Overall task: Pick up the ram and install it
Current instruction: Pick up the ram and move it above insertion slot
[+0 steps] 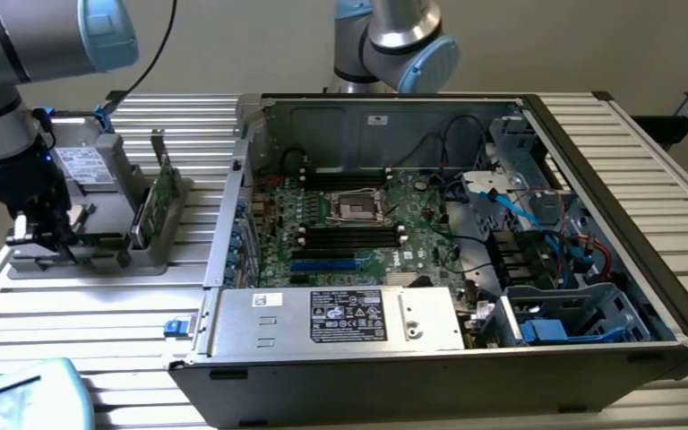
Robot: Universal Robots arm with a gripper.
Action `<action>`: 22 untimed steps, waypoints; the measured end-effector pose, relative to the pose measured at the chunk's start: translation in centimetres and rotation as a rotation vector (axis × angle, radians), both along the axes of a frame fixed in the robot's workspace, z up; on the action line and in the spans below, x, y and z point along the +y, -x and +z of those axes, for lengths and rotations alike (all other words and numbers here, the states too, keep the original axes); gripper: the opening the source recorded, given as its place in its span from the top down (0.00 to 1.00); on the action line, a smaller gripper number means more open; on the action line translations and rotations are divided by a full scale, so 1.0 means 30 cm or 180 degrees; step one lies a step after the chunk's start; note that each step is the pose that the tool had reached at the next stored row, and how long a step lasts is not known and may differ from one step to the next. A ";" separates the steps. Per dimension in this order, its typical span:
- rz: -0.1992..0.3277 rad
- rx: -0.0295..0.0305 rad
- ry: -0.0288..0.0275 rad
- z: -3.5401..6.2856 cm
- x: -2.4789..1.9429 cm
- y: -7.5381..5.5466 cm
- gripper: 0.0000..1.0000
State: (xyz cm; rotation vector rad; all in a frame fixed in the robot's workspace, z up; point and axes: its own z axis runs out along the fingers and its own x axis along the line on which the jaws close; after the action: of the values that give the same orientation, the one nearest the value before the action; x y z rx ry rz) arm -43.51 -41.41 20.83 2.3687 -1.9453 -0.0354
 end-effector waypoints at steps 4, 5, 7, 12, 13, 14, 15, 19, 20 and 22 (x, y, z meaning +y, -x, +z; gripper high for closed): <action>0.0003 -0.0003 0.0000 -0.024 -0.004 0.001 0.64; 0.0003 -0.0005 0.0000 -0.030 -0.004 0.001 0.64; 0.0003 -0.0007 0.0000 -0.036 -0.005 0.001 0.64; -0.0037 -0.0014 0.0000 -0.042 -0.005 0.001 0.64; -0.0058 -0.0016 0.0000 -0.043 -0.005 0.001 0.64; -0.0079 -0.0018 0.0000 -0.045 -0.005 0.001 0.64; -0.0101 -0.0020 0.0000 -0.048 -0.005 0.001 0.64; -0.0175 -0.0022 0.0001 -0.054 -0.005 0.001 0.64; -0.0188 -0.0022 0.0001 -0.055 -0.005 0.001 0.64; -0.0217 -0.0023 0.0001 -0.057 -0.005 0.001 0.64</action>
State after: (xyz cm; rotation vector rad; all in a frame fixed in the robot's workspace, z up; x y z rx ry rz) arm -43.53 -41.55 19.12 2.3048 -2.0285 -0.0309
